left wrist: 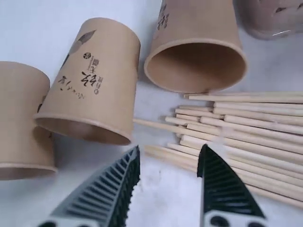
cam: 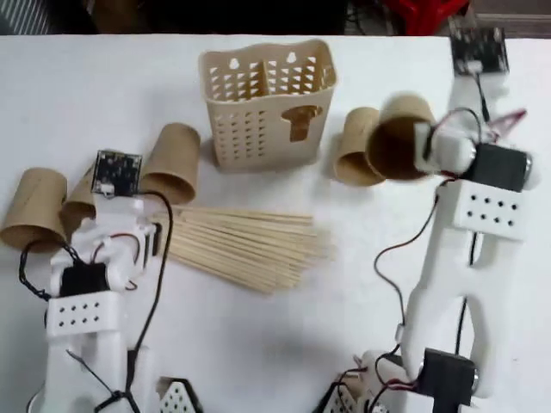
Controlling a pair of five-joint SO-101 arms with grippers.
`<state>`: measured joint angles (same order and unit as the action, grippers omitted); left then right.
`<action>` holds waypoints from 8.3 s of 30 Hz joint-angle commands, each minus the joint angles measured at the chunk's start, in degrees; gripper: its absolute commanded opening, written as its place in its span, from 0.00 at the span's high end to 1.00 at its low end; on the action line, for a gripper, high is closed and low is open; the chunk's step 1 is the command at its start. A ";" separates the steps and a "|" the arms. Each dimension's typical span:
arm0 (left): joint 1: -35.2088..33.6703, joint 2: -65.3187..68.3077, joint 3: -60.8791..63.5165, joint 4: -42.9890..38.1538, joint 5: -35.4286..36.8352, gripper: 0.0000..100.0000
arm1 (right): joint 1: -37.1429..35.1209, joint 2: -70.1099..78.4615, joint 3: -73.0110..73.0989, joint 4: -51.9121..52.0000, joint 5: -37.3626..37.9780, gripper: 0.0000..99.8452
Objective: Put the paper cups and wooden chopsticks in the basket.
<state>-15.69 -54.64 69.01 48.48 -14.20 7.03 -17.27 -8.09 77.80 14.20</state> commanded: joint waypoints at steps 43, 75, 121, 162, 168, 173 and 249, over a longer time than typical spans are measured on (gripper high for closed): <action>-0.04 -2.68 0.97 -1.49 3.43 0.79 | -17.80 26.86 -33.67 -5.76 -17.85 0.65; -0.13 -2.68 1.05 -1.49 3.16 0.79 | -1.45 28.26 -23.65 8.66 14.95 0.64; -0.04 -2.59 1.05 -1.49 3.34 0.79 | -3.82 21.67 43.60 -67.91 27.96 0.97; -0.13 -2.59 3.16 -5.63 3.43 0.79 | -20.70 -0.92 0.18 -27.03 -9.85 0.99; -0.13 -2.59 3.16 -5.63 3.34 0.79 | -20.70 4.53 0.00 -29.49 -9.85 0.99; -0.13 -2.59 3.16 -5.71 3.34 0.79 | -19.21 6.90 0.00 -29.41 -9.85 0.98; -0.04 -2.59 3.16 -5.80 3.16 0.79 | -18.59 30.64 -14.51 -25.45 -4.84 0.76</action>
<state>-15.69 -56.13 72.44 44.09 -11.56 -13.27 11.91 -18.64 52.66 8.75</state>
